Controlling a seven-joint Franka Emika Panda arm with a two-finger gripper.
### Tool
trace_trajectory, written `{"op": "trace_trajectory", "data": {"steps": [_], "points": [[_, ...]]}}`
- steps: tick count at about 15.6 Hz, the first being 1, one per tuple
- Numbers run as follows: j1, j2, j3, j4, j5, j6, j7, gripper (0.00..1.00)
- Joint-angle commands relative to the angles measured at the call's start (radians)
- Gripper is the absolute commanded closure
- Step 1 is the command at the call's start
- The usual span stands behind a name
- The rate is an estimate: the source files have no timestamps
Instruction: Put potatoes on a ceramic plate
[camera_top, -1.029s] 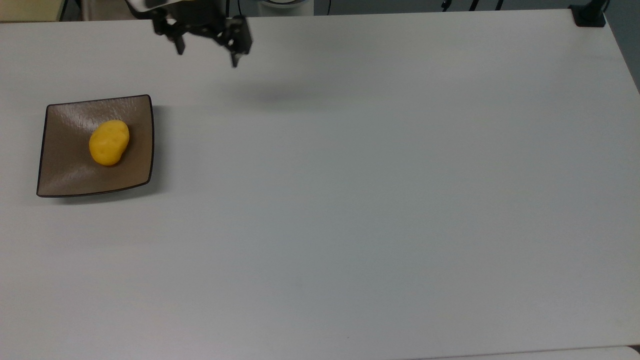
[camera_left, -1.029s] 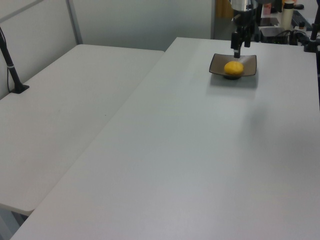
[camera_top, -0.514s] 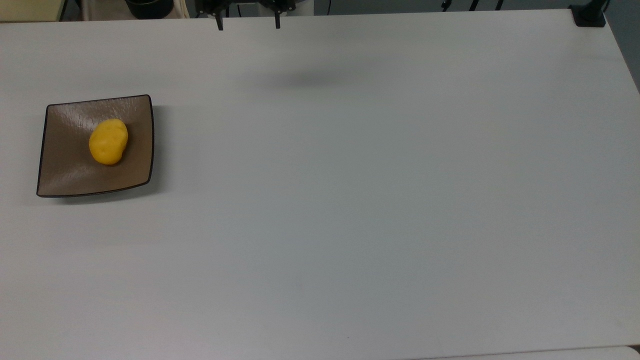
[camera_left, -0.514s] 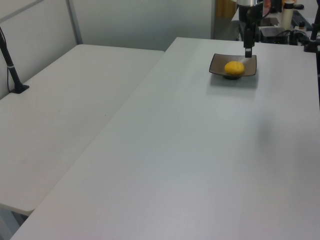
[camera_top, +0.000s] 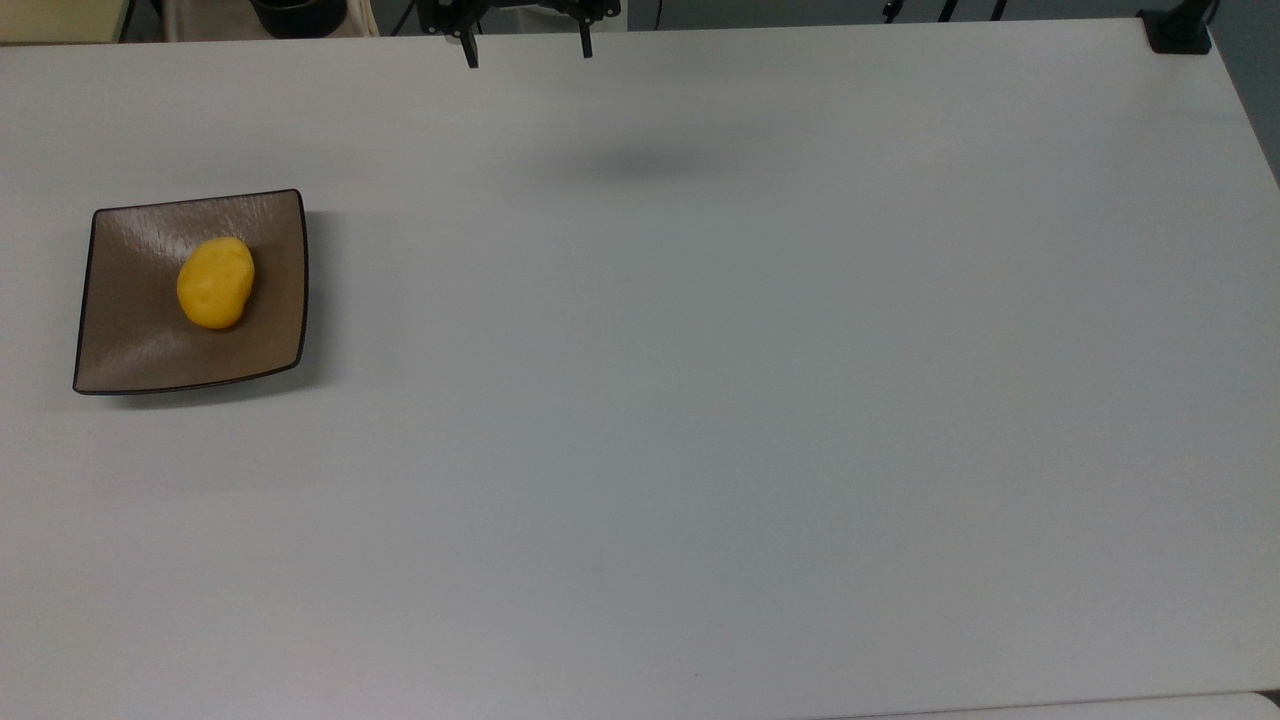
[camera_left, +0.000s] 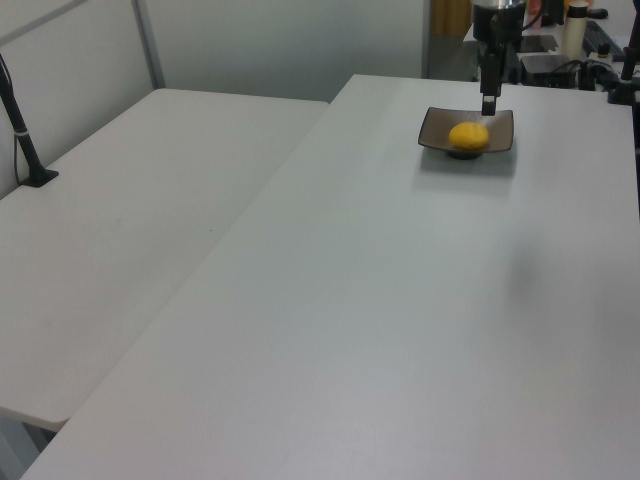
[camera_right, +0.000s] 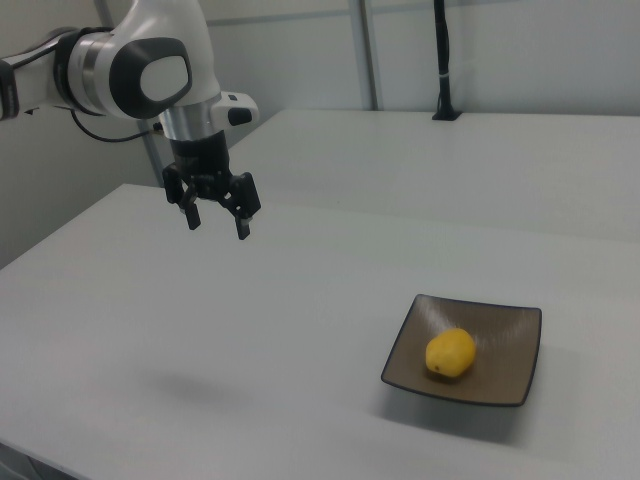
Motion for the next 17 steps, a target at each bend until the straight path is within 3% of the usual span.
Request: {"op": "trace_trajectory", "data": {"steps": [1, 4, 7, 17], "points": [[0.008, -0.026, -0.007, -0.032, 0.005, 0.026, -0.016, 0.0], [0.039, -0.009, -0.014, -0.029, -0.04, 0.027, -0.015, 0.0], [0.122, 0.02, -0.099, -0.017, -0.06, 0.035, 0.005, 0.0], [0.111, 0.011, -0.106, -0.014, -0.061, 0.032, 0.004, 0.0]]}}
